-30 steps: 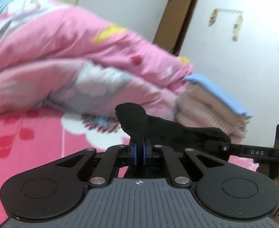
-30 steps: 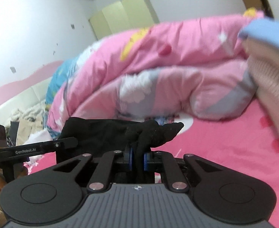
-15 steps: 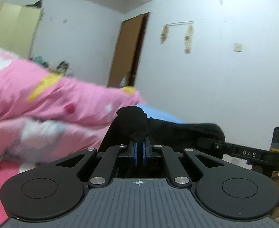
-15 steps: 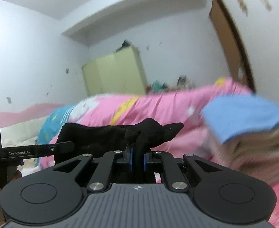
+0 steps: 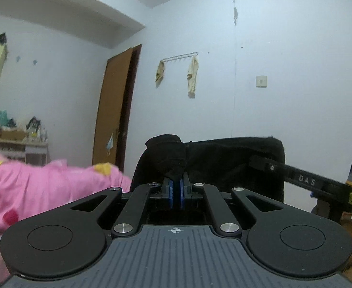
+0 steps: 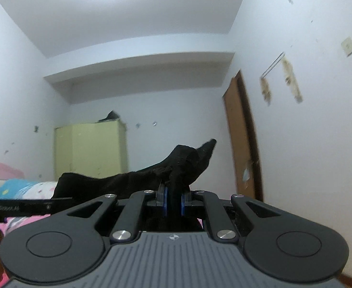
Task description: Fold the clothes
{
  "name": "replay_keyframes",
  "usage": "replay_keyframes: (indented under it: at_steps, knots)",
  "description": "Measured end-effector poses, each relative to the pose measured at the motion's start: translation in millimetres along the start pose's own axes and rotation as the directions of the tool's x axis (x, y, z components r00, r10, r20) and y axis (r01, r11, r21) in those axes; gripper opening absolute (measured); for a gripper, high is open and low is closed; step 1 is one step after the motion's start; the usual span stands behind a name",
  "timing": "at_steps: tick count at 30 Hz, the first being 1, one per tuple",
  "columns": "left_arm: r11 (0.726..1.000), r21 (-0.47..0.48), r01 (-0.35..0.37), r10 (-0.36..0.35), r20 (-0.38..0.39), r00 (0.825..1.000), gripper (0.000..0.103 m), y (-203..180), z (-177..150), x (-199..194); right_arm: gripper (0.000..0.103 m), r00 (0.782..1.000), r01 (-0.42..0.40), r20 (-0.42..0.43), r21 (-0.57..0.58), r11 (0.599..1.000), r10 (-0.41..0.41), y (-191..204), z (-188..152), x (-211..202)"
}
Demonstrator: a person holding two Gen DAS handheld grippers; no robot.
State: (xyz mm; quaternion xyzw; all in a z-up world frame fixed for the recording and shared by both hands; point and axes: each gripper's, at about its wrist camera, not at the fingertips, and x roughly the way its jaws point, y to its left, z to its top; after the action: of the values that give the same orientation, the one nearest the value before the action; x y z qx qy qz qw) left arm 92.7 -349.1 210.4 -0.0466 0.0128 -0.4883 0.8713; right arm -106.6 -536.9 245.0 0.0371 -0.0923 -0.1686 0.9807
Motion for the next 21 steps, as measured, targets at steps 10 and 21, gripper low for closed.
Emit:
replay_keyframes:
  at_steps: [10,21]
  knots:
    - [0.999,0.012,0.033,-0.034,0.031,0.999,0.004,-12,7,38,0.010,0.997,0.063,0.052,0.002,0.998,-0.063,-34,10,35]
    - [0.999,-0.046,0.017,-0.019,-0.036,0.999,0.004,8,-4,-37,0.010,1.000,-0.023,0.006,0.075,0.997,0.022,-4,-10,-13]
